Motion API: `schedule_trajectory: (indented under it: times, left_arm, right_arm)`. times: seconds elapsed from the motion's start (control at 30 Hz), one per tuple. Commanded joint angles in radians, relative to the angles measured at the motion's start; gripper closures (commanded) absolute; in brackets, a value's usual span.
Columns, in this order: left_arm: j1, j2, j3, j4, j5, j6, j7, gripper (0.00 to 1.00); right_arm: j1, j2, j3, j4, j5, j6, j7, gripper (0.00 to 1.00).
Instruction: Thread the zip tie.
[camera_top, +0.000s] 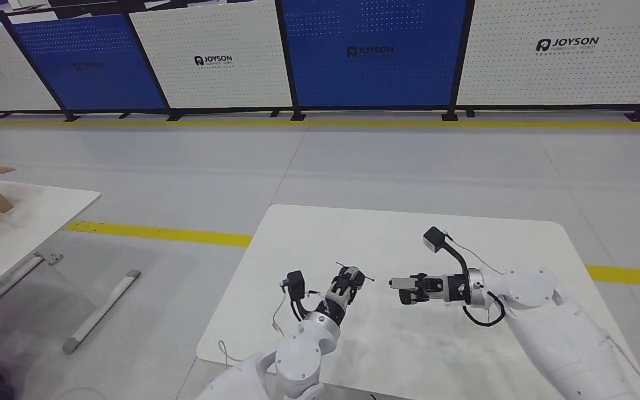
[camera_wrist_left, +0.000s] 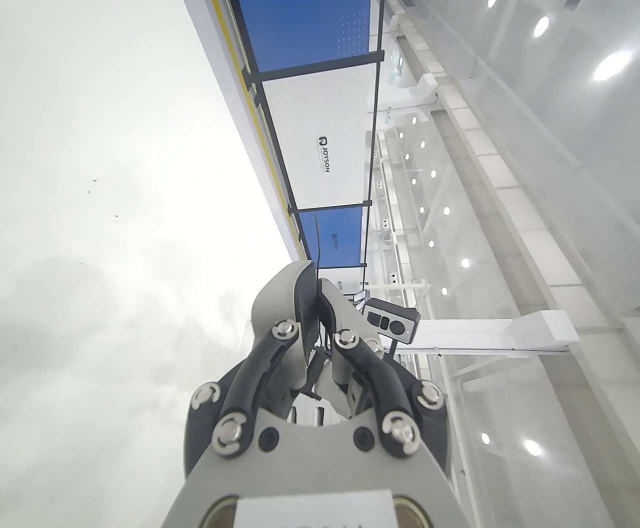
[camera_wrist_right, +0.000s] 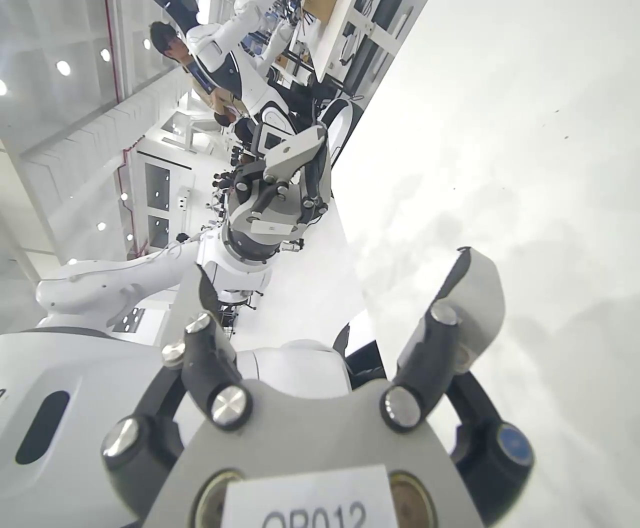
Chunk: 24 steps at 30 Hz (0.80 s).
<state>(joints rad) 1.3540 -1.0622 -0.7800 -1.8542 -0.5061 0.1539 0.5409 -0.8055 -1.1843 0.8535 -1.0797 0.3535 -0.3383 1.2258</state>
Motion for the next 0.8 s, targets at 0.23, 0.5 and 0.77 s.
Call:
schedule_trajectory:
  times: [0.23, 0.5, 0.77]
  left_arm:
    - [0.016, -0.016, 0.007, -0.001, 0.041, 0.003, -0.004, 1.00]
    - [0.016, -0.016, 0.007, -0.001, 0.041, 0.003, -0.004, 1.00]
    - [0.027, -0.028, -0.013, 0.006, 0.043, 0.003, -0.042, 1.00]
  right_arm:
    - [0.023, -0.037, -0.022, 0.055, 0.111, -0.002, 0.035, 0.00]
    - [0.020, -0.037, -0.022, 0.053, 0.110, -0.001, 0.029, 0.00]
    - [0.012, -0.040, -0.023, 0.043, 0.111, 0.027, 0.034, 0.00]
